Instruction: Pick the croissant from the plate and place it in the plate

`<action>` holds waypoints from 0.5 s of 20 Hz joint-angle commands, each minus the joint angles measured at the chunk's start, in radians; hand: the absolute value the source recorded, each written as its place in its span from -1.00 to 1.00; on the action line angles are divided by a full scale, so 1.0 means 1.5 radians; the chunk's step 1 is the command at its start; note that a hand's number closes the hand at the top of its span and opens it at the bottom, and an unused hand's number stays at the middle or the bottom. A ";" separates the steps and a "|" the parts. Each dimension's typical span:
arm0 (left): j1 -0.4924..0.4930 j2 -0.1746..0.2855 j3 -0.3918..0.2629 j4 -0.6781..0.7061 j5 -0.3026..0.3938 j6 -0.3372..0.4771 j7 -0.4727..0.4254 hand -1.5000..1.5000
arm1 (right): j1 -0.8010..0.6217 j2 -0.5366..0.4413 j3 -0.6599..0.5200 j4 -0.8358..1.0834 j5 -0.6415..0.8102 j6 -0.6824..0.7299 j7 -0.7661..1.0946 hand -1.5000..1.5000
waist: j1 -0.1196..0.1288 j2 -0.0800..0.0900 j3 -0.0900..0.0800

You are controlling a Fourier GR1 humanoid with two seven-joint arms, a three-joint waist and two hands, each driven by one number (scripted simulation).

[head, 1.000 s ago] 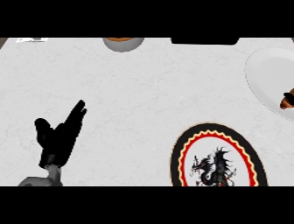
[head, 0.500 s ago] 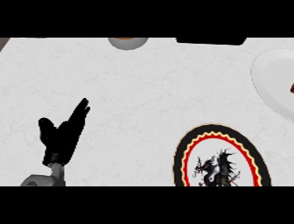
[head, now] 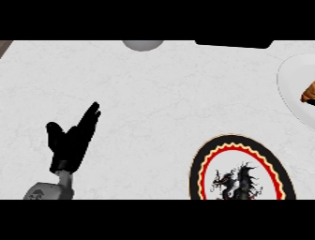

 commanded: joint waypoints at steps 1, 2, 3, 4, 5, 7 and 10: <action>0.032 -0.011 -0.017 0.001 -0.006 0.008 0.020 0.00 | -0.005 0.019 -0.015 0.043 -0.014 0.042 -0.069 -1.00 | 0.000 0.002 -0.001; 0.008 -0.023 -0.015 0.027 -0.008 0.011 0.005 0.00 | -0.032 0.012 -0.024 0.045 -0.024 0.064 -0.065 -1.00 | -0.003 0.006 -0.002; 0.024 0.005 -0.003 0.014 0.004 -0.014 0.006 0.00 | -0.018 0.009 -0.043 0.049 -0.044 0.081 -0.099 -1.00 | -0.006 0.003 -0.002; 0.018 -0.016 -0.014 0.013 -0.006 0.008 0.014 0.00 | -0.058 0.000 -0.063 0.049 -0.063 0.095 -0.074 -1.00 | -0.003 0.003 -0.002; 0.014 -0.006 -0.006 0.022 -0.004 0.002 0.014 0.00 | -0.037 0.032 -0.084 0.051 -0.083 0.067 -0.116 -1.00 | -0.010 0.003 -0.001; 0.015 0.009 0.002 0.015 -0.002 -0.003 0.026 0.00 | -0.058 -0.002 -0.113 0.062 -0.111 0.113 -0.114 -1.00 | -0.011 0.001 -0.002; 0.032 -0.003 0.002 0.019 0.003 -0.004 0.006 0.00 | -0.045 -0.042 -0.147 0.090 -0.141 0.161 -0.117 -1.00 | -0.020 0.000 -0.003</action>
